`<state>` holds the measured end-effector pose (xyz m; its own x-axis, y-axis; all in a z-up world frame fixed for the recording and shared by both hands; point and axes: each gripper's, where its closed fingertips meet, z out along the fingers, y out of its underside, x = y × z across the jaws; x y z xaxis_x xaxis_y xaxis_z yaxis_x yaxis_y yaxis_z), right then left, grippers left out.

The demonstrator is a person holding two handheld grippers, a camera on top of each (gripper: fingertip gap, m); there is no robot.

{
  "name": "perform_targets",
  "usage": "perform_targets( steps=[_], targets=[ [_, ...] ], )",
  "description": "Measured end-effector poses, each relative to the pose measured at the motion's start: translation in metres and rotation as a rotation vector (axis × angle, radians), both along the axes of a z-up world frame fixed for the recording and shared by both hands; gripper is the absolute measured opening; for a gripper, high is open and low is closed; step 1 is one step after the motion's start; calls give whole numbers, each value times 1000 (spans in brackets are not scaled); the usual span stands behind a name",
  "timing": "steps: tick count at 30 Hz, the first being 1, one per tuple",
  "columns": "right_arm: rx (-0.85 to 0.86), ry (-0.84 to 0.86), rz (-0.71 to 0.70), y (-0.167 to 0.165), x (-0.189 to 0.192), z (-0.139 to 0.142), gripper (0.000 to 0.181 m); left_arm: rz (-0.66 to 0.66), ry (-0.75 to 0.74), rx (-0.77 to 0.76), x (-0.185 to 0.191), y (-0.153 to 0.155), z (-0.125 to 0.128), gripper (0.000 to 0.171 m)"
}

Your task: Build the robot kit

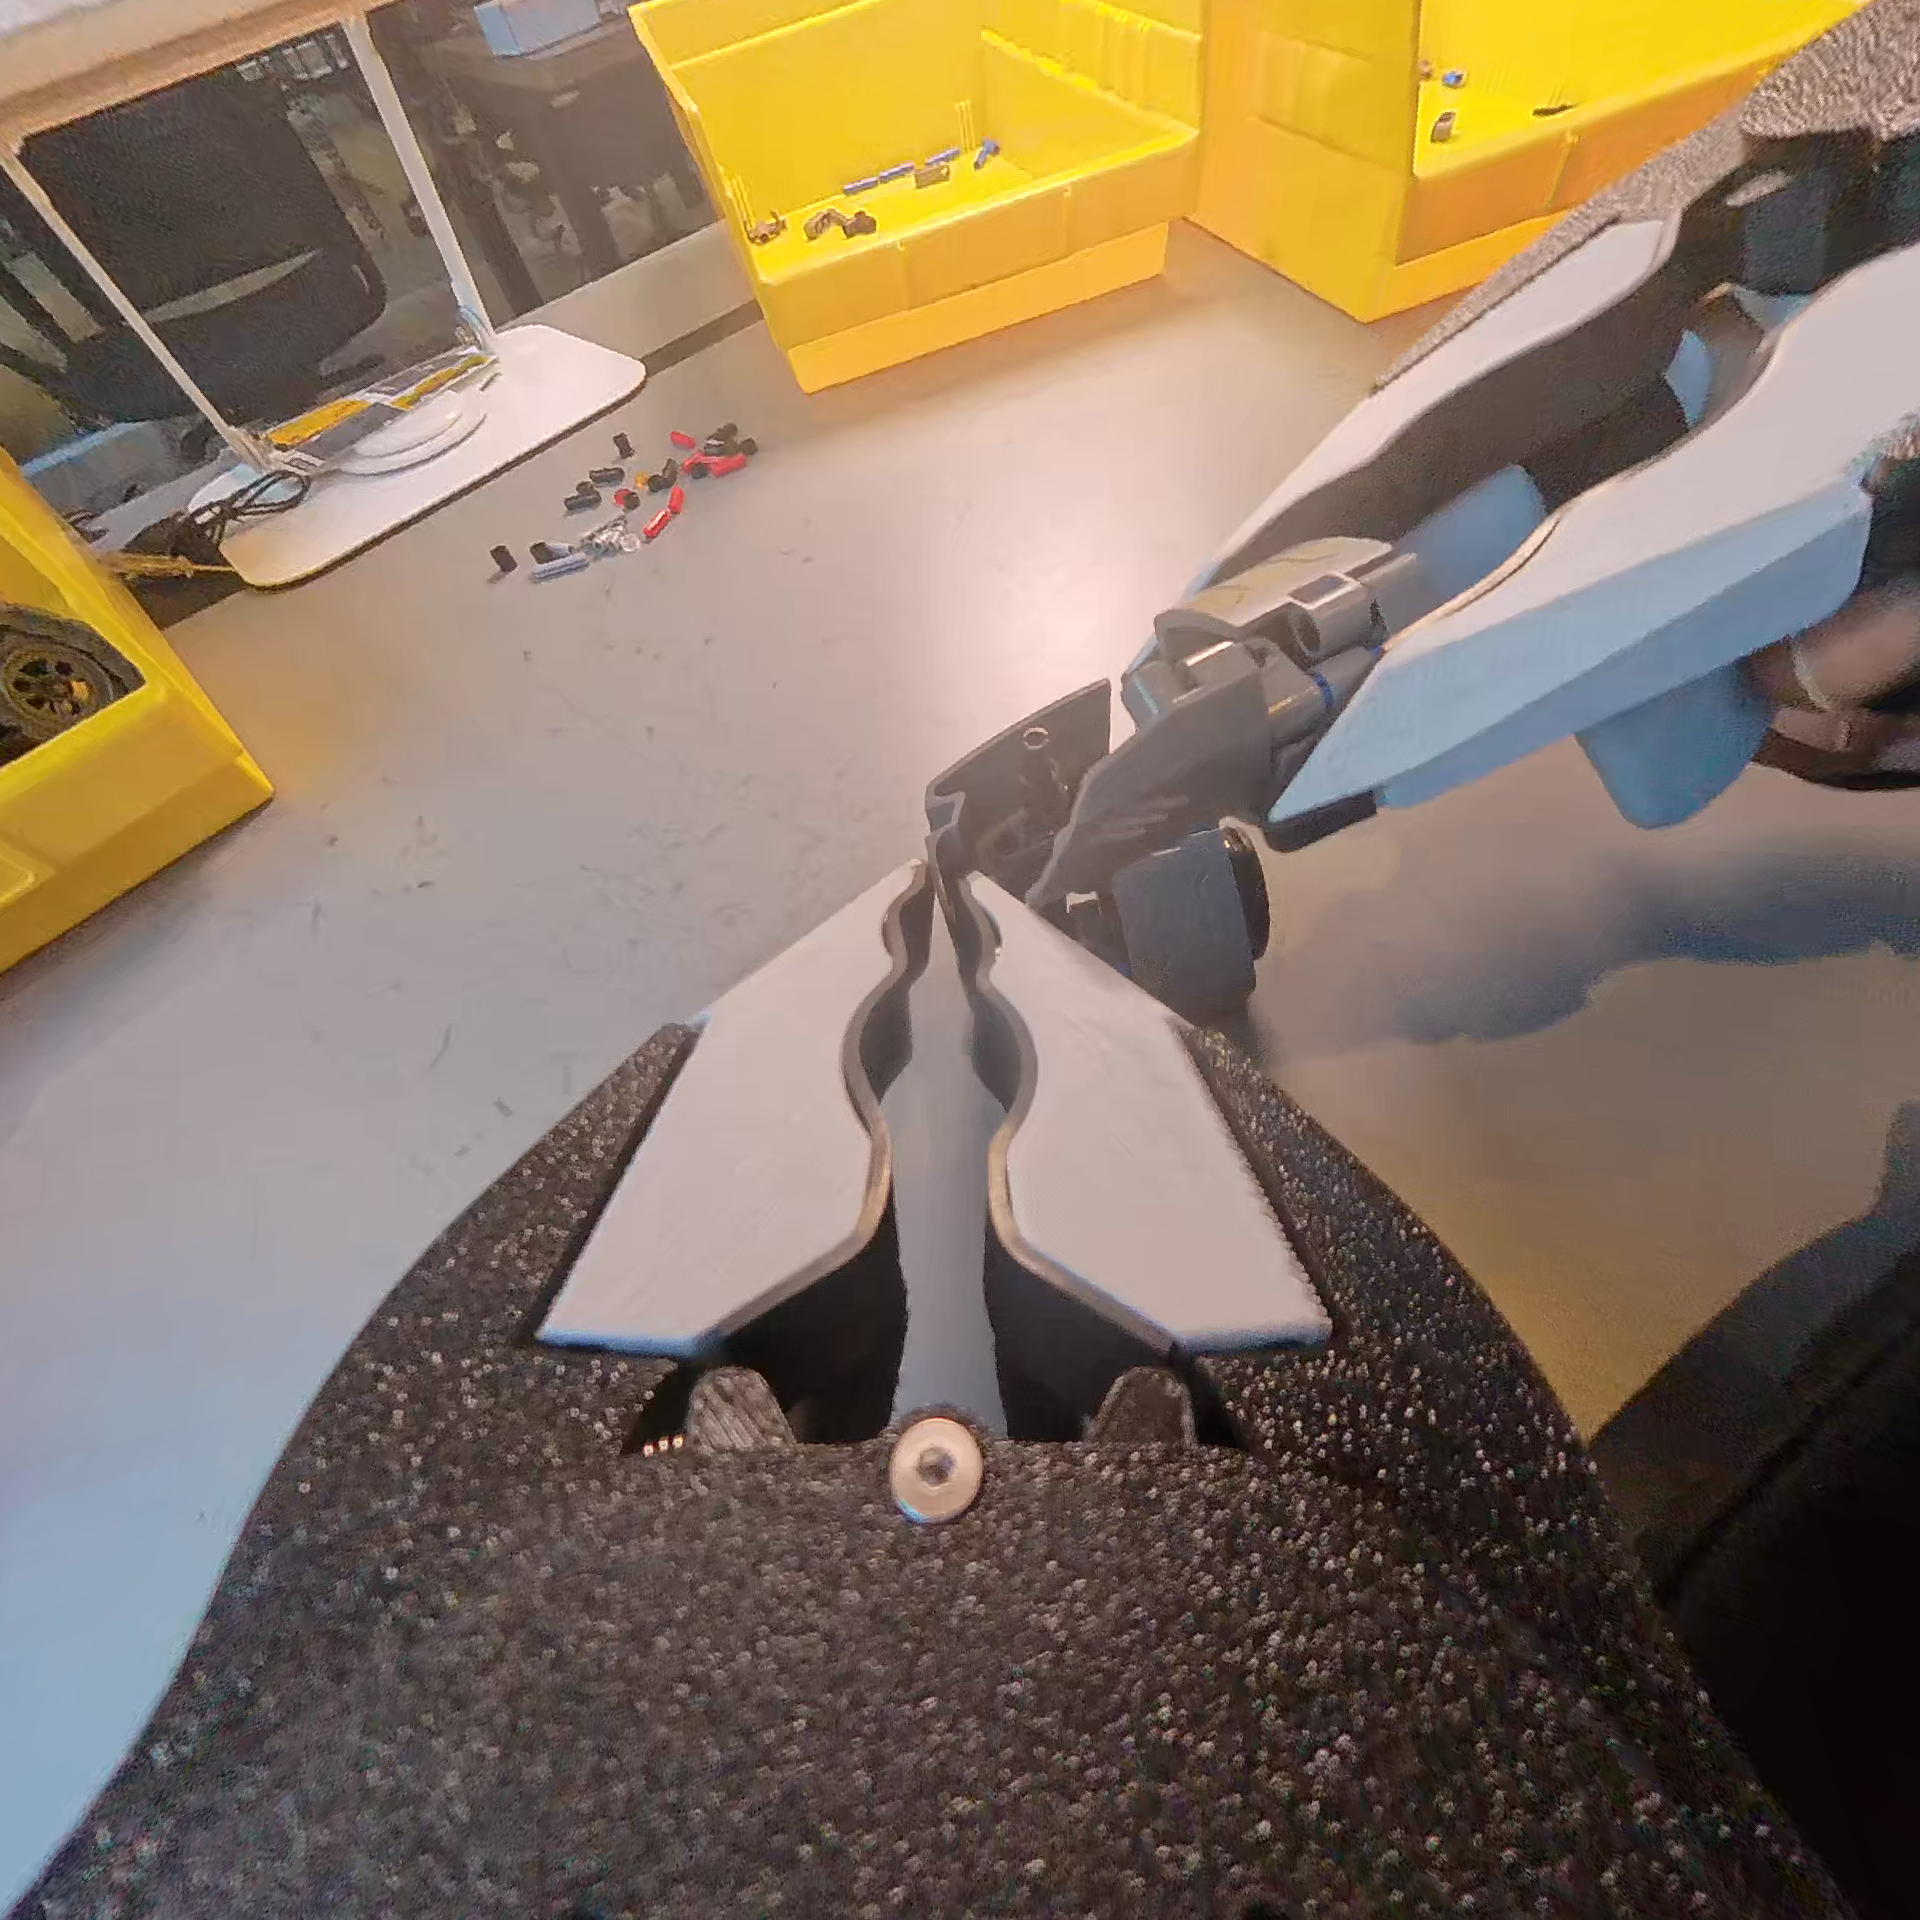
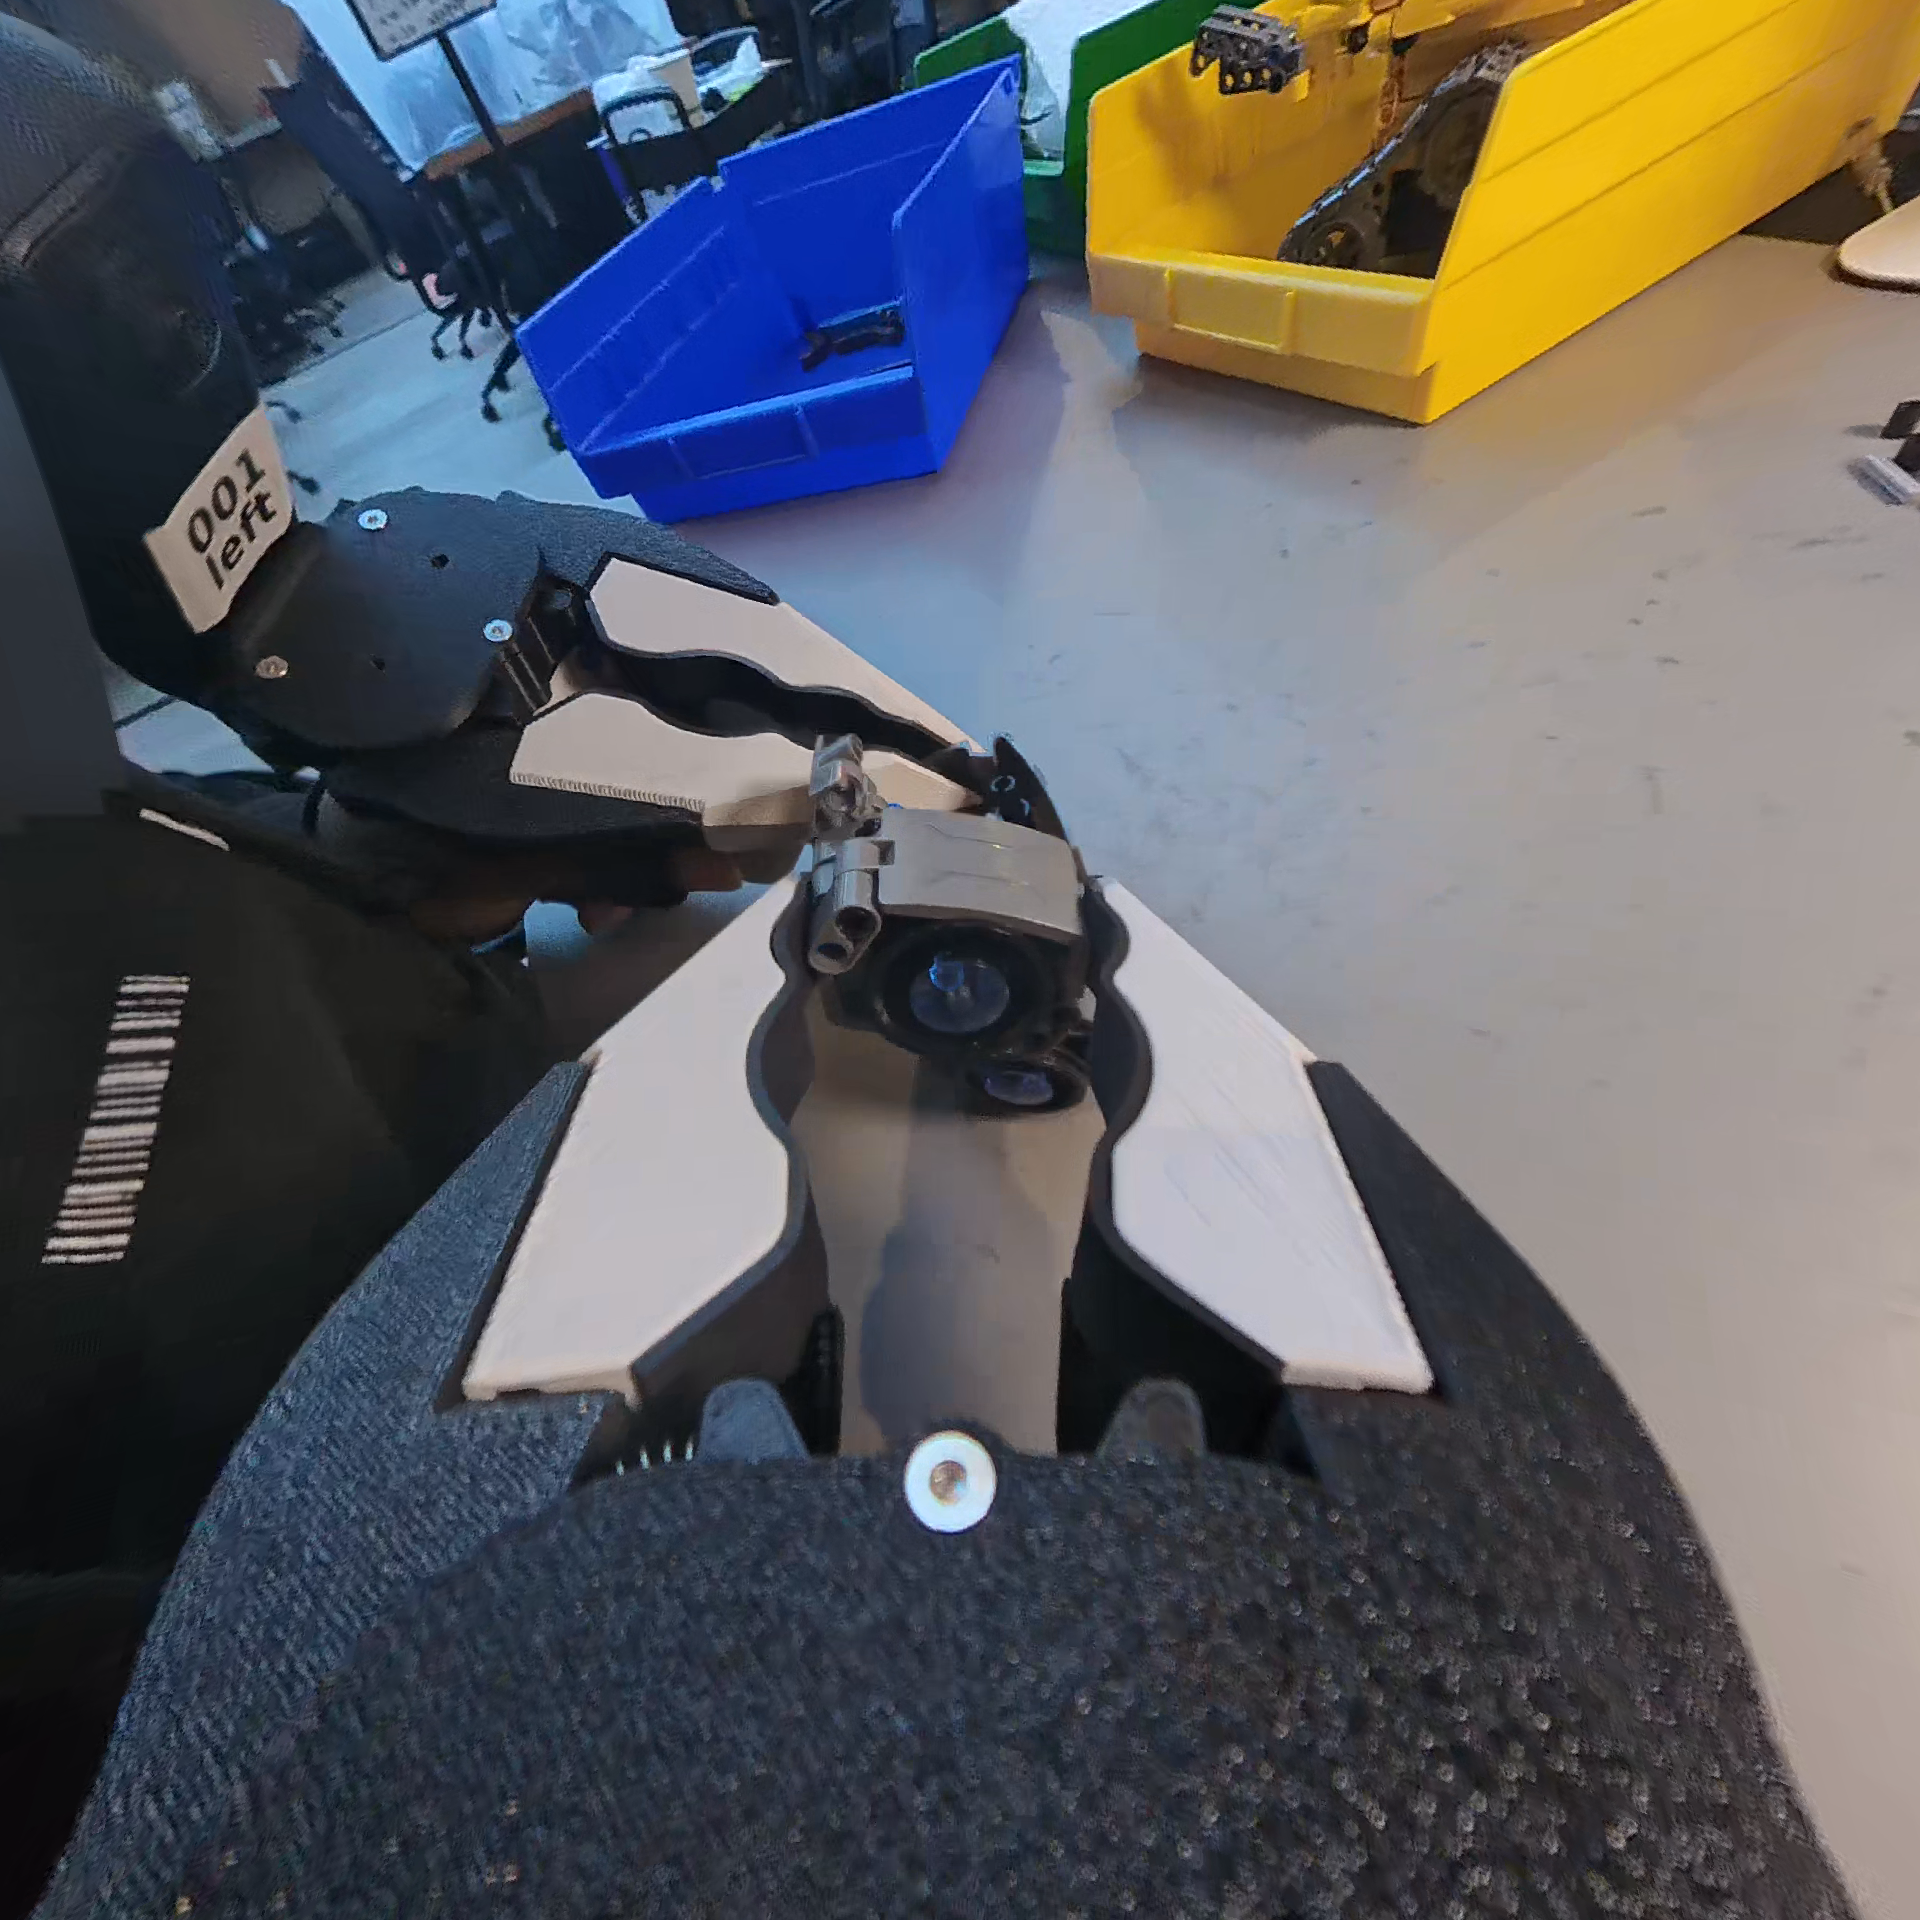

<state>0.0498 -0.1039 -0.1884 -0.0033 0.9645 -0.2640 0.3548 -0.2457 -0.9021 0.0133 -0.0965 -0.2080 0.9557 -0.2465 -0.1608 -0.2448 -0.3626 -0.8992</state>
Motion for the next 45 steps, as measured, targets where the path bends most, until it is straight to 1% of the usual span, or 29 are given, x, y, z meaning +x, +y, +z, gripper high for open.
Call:
perform_targets(
  steps=[3,5,7,10,12,14,16,20,22,25,31,35,36,38,42,45],
  targets=[
    [15,14,-89,6,-4,-1,49,23,-29,-3,-2,0,1,2],
    [18,29,-98,6,-7,-3,49,15,-50,-8,0,-2,1,3],
    [4,36,-83,4,-9,-6,49,-7,-122,-31,5,-5,1,3],
    [17,46,-55,1,-8,-7,49,-47,-190,-37,9,-10,3,6],
    [41,20,-29,-1,-7,-11,49,-84,-225,-62,13,-15,2,13],
    [88,-3,-18,1,-5,-13,49,-150,-245,-87,21,-22,0,14],
    [106,-38,24,-1,-2,-17,49,-205,-252,-98,26,-28,0,14],
    [136,-63,96,-5,0,-19,49,-325,-251,-147,35,-40,-5,24],
    [146,-74,127,-6,0,-20,49,-354,-270,-167,33,-43,-6,25],
    [162,-117,157,-3,0,-26,49,-358,-344,-236,28,-42,-9,29],
    [150,-130,161,1,0,-26,49,-379,-572,-320,20,-41,-2,38],
    [153,-142,153,2,3,-28,49,-307,-795,-349,4,-28,4,48],
    [148,-141,151,2,3,-28,49,-296,-854,-365,5,-25,4,49],
    [148,-137,149,1,3,-28,49,-334,-960,-404,19,-21,7,48],
    [152,-148,127,5,8,-30,49,-343,-1010,-398,24,-11,11,44],
    [130,-141,117,5,11,-31,49,-396,-941,-406,26,-9,12,43]
  ],
)
